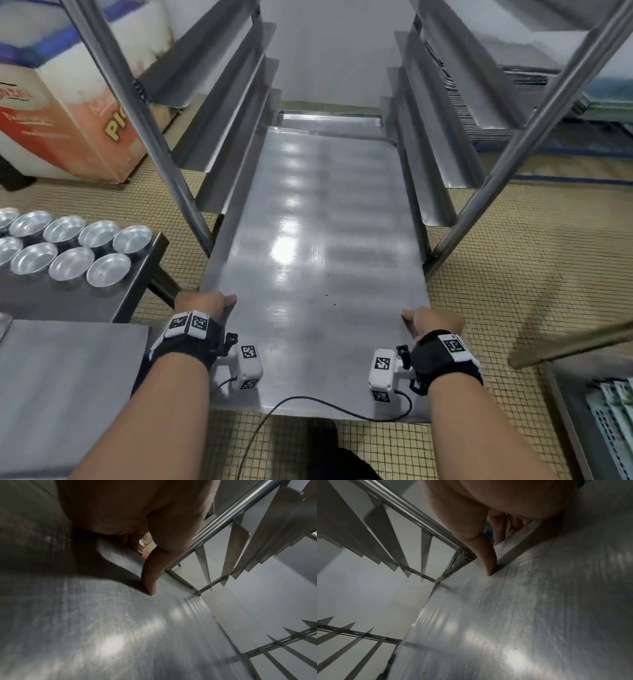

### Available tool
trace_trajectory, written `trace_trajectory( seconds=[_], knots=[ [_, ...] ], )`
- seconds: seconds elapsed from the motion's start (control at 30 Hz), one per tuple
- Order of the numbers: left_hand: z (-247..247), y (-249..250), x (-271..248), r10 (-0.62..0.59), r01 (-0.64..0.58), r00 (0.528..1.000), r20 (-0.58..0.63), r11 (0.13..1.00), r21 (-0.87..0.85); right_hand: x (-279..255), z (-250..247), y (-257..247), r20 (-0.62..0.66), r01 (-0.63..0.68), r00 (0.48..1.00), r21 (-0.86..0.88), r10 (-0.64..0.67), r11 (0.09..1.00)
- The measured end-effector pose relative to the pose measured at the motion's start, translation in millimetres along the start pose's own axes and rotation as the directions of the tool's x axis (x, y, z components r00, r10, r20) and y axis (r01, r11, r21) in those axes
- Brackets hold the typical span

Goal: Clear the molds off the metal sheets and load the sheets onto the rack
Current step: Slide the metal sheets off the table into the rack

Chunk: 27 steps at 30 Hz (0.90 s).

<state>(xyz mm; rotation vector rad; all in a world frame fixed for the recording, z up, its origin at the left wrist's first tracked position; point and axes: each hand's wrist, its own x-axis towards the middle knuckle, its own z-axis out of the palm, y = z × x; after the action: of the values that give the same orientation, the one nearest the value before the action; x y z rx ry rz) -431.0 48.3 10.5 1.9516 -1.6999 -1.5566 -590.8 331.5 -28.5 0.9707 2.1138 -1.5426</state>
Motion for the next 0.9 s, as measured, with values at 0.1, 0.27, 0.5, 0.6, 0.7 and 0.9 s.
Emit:
trace_trajectory(
  seconds=[0.1, 0.27, 0.5, 0.6, 0.7, 0.9],
  knots=[
    [13.1, 8.0, 4.9, 0.001, 0.0, 1.0, 0.01, 0.999, -0.034, 21.3, 16.3, 1.7, -0.007, 0.004, 1.0, 0.012, -0.004, 1.0],
    [29.5, 26.9, 22.6, 0.024, -0.025, 1.0, -0.005, 0.998, -0.056, 47.2, 37.8, -12.6, -0.027, 0.001, 1.0, -0.006, -0.001, 1.0],
    [47.3, 60.4, 41.3, 0.036, -0.037, 0.999, -0.032, 0.998, -0.045, 67.8, 59.0, -46.7, -0.035, 0.001, 0.999, -0.027, -0.002, 1.0],
    [52.6, 69.7, 50.3, 0.031, -0.032, 0.999, -0.035, 0.999, -0.022, 71.7, 67.1, -55.3, -0.04, 0.011, 0.999, -0.056, -0.013, 0.998],
    [54.4, 74.1, 59.7, 0.001, -0.001, 0.999, -0.046, 1.0, 0.005, 72.7, 70.4, -59.3, -0.049, 0.029, 0.998, -0.099, -0.034, 0.995],
    [50.5, 66.5, 73.6, 0.09, -0.085, 0.996, -0.015, 0.978, 0.19, 63.1, 66.5, -60.6, -0.031, 0.137, 0.987, -0.314, -0.155, 0.94]
  ],
)
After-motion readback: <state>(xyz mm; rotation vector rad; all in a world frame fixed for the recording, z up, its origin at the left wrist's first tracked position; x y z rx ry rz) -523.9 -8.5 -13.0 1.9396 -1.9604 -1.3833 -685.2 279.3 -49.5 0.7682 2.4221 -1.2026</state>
